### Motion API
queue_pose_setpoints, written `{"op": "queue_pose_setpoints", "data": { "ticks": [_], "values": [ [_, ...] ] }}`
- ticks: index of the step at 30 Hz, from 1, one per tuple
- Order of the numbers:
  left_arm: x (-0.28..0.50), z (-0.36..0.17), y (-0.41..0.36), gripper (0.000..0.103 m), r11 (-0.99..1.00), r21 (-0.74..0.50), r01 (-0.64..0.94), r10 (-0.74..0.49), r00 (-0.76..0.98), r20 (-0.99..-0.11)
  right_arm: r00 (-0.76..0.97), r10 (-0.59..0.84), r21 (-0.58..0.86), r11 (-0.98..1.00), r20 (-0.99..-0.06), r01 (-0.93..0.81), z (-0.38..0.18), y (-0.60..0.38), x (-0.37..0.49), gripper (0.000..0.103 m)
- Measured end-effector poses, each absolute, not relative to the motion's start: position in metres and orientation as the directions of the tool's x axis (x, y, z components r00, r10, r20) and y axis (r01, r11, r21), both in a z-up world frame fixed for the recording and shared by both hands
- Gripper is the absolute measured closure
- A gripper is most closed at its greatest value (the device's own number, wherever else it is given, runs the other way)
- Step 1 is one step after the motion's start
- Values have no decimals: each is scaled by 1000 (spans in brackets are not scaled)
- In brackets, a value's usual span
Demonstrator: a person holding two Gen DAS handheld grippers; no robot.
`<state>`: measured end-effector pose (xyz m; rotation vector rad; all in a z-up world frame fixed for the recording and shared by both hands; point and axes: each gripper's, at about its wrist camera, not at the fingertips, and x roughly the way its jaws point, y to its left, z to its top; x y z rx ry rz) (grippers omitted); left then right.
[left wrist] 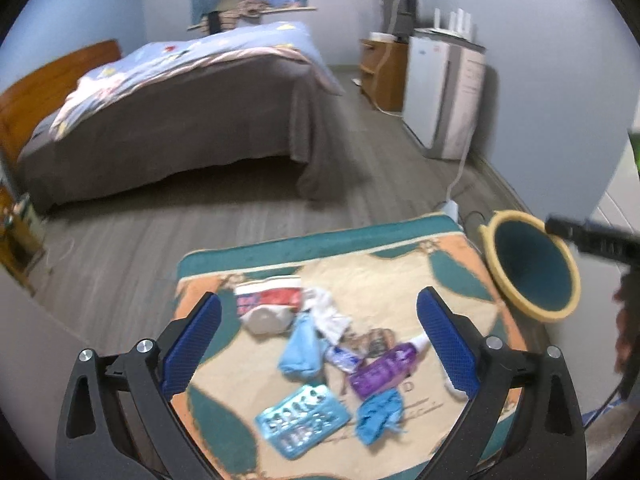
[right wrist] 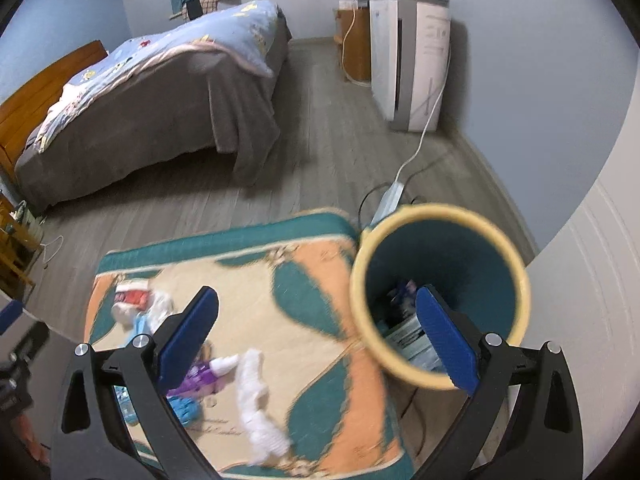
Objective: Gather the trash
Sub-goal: 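Grasp the white tissue with the right tool while the left tool grasps the blue glove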
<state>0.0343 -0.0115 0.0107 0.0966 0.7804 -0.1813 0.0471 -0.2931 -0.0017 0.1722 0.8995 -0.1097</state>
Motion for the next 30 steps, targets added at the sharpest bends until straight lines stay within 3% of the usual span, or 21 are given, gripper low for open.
{"op": "queue_pose_setpoints", "data": {
  "ticks": [3, 9, 17, 23, 26, 30],
  "values": [
    [29, 8, 10, 6, 983, 46, 180, -98, 716, -691, 587, -27, 95, 980, -809, 176, -15, -279, 45, 6],
    [31, -25, 42, 6, 984, 112, 137, -5, 655, -755, 530, 0, 112, 977, -848, 179, -46, -254, 31, 6],
    [32, -34, 50, 6, 995, 14, 96, -49, 624, -780, 427, -43, 17, 991, -903, 135, -92, -226, 23, 6],
    [31, -43, 32, 6, 989, 44, 141, -51, 607, -793, 348, -43, -22, 998, -936, 64, -121, -213, 22, 6],
    [30, -51, 26, 6, 989, 24, 145, -66, 583, -810, 289, -30, -25, 999, -957, 21, -136, -206, 21, 14],
    [26, -70, 10, 6, 987, 17, 160, -74, 542, -837, 216, -41, -49, 998, -976, -28, -153, -199, 20, 43]
  ]
}}
